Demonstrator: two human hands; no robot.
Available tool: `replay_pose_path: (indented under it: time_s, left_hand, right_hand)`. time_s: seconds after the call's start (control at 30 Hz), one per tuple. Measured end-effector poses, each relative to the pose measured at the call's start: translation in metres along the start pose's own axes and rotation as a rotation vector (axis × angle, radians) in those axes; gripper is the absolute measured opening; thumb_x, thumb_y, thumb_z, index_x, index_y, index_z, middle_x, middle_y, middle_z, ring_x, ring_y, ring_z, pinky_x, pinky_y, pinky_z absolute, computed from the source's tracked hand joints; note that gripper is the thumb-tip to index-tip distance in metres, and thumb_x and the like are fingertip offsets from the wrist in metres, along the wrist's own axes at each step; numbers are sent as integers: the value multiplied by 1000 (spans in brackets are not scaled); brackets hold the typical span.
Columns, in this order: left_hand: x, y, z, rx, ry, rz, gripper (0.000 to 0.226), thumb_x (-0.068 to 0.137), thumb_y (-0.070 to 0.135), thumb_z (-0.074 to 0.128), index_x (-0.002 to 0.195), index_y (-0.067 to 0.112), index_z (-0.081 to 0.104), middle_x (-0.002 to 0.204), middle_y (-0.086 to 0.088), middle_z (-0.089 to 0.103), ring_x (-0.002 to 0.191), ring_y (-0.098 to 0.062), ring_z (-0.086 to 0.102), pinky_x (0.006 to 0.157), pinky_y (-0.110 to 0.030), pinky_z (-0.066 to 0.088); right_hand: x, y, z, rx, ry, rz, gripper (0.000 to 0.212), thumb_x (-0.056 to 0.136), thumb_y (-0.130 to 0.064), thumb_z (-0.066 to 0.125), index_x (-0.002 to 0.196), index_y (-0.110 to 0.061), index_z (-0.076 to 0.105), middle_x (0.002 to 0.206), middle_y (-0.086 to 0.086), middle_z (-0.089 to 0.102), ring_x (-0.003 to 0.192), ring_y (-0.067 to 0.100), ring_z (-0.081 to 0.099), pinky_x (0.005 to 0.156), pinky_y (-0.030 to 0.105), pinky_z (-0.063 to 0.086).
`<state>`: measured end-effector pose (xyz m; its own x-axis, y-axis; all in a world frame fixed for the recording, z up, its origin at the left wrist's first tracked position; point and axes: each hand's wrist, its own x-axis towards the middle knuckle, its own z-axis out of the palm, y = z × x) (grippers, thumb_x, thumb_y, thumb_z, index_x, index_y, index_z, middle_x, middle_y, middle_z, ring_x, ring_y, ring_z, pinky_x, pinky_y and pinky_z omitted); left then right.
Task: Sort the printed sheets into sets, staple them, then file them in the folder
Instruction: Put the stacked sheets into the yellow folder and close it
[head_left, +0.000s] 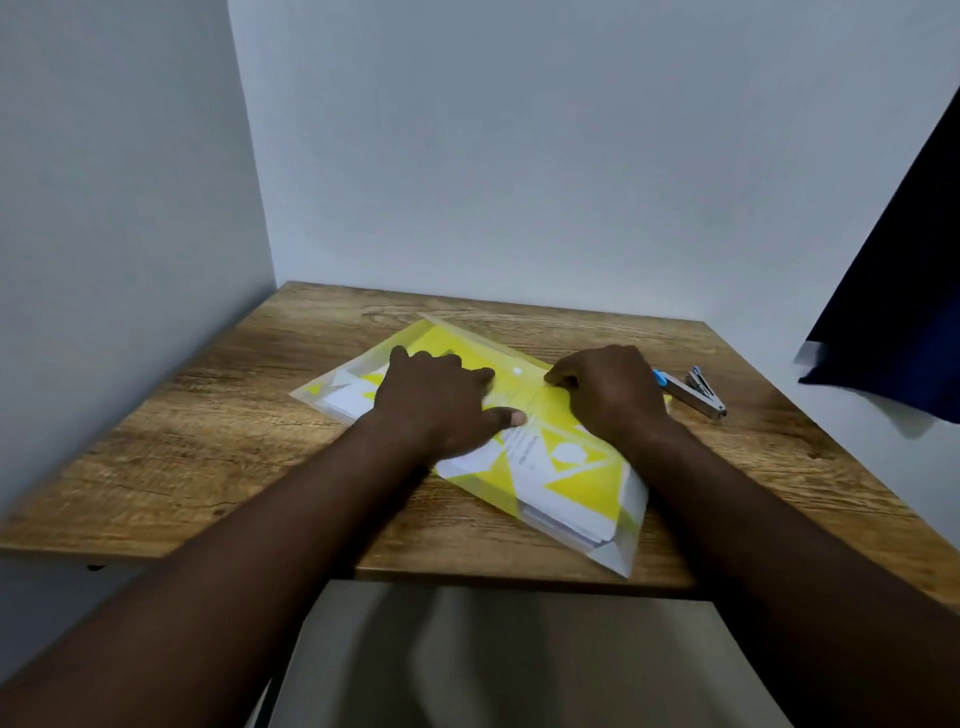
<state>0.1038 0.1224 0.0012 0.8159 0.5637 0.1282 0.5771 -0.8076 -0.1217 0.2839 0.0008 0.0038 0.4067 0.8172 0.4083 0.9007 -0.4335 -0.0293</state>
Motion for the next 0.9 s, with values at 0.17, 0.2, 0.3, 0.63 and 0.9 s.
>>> replay_pose_path:
  time_s: [0.17,0.2,0.3,0.63,0.9]
  left_hand:
    - [20,0,-5,35,107,81,83,87,91,31,151,41,47,138,-6,59,133,-32,46,110,-55,29]
    - [25,-3,-1,-9,114,127,81,88,89,33,154,43,46,146,-4,54,137,-31,41,111,-53,31]
    - [38,-8,12,-175,88,217,76,92,84,40,154,40,50,158,6,48,143,-26,37,115,-46,35]
    - [43,-3,17,-139,81,180,87,87,92,29,154,39,48,150,3,59,134,-28,57,101,-42,50]
    - [44,-1,17,-140,68,158,95,79,99,31,154,43,46,133,-8,69,126,-33,61,95,-42,53]
  right_hand:
    - [7,20,8,162,24,-88,34,90,-9,70,112,-31,84,114,-4,80,108,25,73,91,36,58]
    - [9,24,10,183,30,-98,33,90,-9,70,111,-31,84,114,-5,80,109,24,74,92,36,58]
    - [16,33,15,232,45,-110,35,88,-9,69,108,-33,85,112,-7,81,108,22,75,93,37,59]
    - [13,16,-2,358,-132,-136,55,69,-40,58,120,-39,79,131,-15,73,120,11,67,105,34,52]
    - [13,7,11,293,-117,-196,55,76,-45,53,121,-30,80,133,-12,70,118,18,66,95,33,51]
